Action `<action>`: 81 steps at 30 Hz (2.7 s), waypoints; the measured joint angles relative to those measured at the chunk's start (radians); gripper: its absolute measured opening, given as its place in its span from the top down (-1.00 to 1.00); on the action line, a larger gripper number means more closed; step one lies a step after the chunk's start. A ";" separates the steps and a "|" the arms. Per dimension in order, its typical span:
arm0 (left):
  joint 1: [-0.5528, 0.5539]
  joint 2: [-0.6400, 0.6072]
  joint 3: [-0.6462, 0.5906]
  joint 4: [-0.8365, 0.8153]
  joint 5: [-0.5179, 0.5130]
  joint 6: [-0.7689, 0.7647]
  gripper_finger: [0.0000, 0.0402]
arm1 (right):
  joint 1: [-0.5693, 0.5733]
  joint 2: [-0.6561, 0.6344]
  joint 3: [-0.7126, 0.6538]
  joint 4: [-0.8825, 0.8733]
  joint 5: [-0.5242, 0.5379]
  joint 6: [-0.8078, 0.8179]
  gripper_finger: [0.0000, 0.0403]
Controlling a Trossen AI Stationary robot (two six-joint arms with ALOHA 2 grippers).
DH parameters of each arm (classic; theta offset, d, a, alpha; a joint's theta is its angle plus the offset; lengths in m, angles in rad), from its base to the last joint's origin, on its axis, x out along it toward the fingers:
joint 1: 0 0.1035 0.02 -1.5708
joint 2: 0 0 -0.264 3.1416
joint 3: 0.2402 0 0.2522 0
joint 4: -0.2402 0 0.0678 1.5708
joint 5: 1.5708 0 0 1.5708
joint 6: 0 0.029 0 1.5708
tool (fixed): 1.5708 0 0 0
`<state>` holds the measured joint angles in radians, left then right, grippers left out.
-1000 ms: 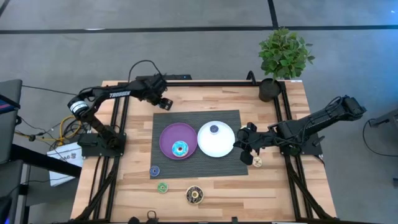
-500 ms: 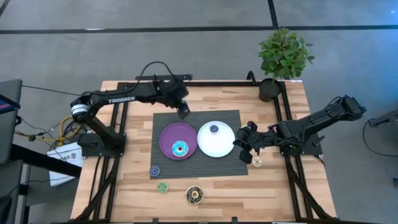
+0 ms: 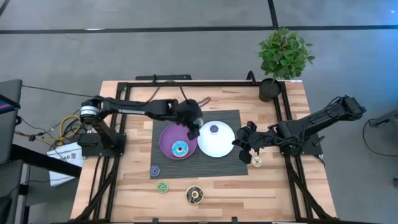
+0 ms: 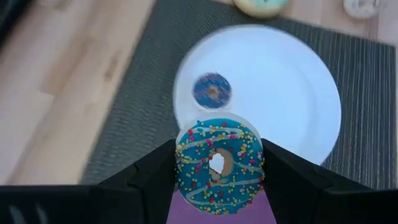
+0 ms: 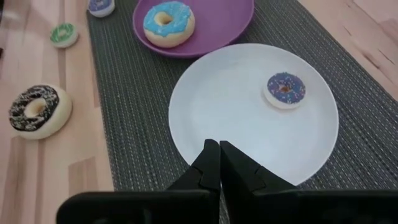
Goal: Pick & Place donuts
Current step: Put the small blue donut on the white plate, then put the large light green donut on the purple plate
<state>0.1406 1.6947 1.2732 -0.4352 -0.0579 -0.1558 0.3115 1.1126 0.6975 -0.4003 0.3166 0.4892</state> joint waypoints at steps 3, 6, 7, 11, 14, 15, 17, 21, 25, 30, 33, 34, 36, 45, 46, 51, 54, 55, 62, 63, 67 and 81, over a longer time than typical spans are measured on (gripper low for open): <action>-0.026 0.058 0.000 0.083 0.010 -0.010 -0.02 | 0.000 0.000 0.000 0.002 0.000 0.000 1.00; -0.042 0.123 0.015 0.139 0.023 -0.050 -0.02 | 0.000 0.000 0.000 0.005 0.000 0.000 1.00; -0.046 0.148 0.029 0.137 0.021 -0.062 -0.02 | 0.000 0.000 0.000 0.005 0.000 0.000 1.00; -0.053 0.246 0.099 0.113 0.010 -0.075 -0.02 | 0.000 0.000 0.000 0.011 -0.001 0.000 1.00; -0.061 0.324 0.171 0.047 0.008 -0.079 -0.02 | 0.000 0.000 0.000 0.014 -0.001 0.000 1.00; -0.063 0.349 0.195 0.006 0.005 -0.083 -0.02 | 0.000 0.000 0.000 0.014 0.000 0.000 1.00; -0.068 0.395 0.244 -0.065 -0.010 -0.087 -0.02 | 0.000 0.000 0.000 0.013 0.000 -0.001 1.00; -0.069 0.457 0.323 -0.146 -0.027 -0.109 -0.02 | 0.000 0.000 0.000 0.015 -0.001 -0.001 1.00; -0.069 0.485 0.350 -0.142 -0.033 -0.113 -0.02 | 0.001 0.000 0.000 0.018 -0.001 -0.001 1.00; -0.068 0.485 0.354 -0.156 -0.033 -0.119 -0.02 | 0.001 0.000 0.000 0.020 -0.001 -0.001 1.00; -0.067 0.485 0.354 -0.163 -0.033 -0.123 -0.02 | 0.001 0.000 0.000 0.020 -0.001 -0.002 1.00; -0.067 0.485 0.354 -0.167 -0.033 -0.129 -0.02 | 0.001 0.000 0.000 0.020 -0.001 -0.002 1.00; -0.067 0.485 0.354 -0.182 -0.033 -0.143 -0.02 | 0.001 0.000 0.000 0.020 -0.001 -0.002 1.00; -0.067 0.485 0.354 -0.188 0.027 -0.147 -0.02 | 0.001 0.000 0.000 0.021 -0.001 -0.002 1.00; -0.067 0.485 0.354 -0.188 0.027 -0.151 -0.02 | 0.001 0.000 0.000 0.021 -0.002 -0.002 1.00; -0.067 0.485 0.354 -0.194 0.000 -0.155 -0.04 | 0.001 0.000 0.000 0.021 -0.003 -0.002 1.00; -0.067 0.485 0.354 -0.204 -0.003 -0.156 -0.10 | 0.001 0.000 0.000 0.021 -0.004 -0.002 1.00; -0.067 0.485 0.354 -0.205 -0.002 -0.156 -0.13 | 0.001 0.000 0.000 0.021 -0.004 -0.002 1.00; -0.067 0.485 0.354 -0.205 -0.001 -0.167 -0.37 | 0.001 0.000 0.000 0.021 -0.004 -0.002 1.00; -0.067 0.485 0.359 -0.216 0.001 -0.166 -0.39 | 0.001 0.000 0.000 0.021 -0.004 -0.002 1.00; -0.067 0.485 0.404 -0.285 0.000 -0.137 -0.44 | 0.001 0.000 0.000 0.021 -0.004 -0.001 1.00; -0.114 0.438 0.659 -0.582 -0.044 0.028 -0.45 | 0.001 0.000 0.000 0.038 -0.003 0.000 1.00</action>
<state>0.0270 2.1329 1.9326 -1.0171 -0.1014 -0.1278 0.3126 1.1126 0.6971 -0.3621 0.3134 0.4889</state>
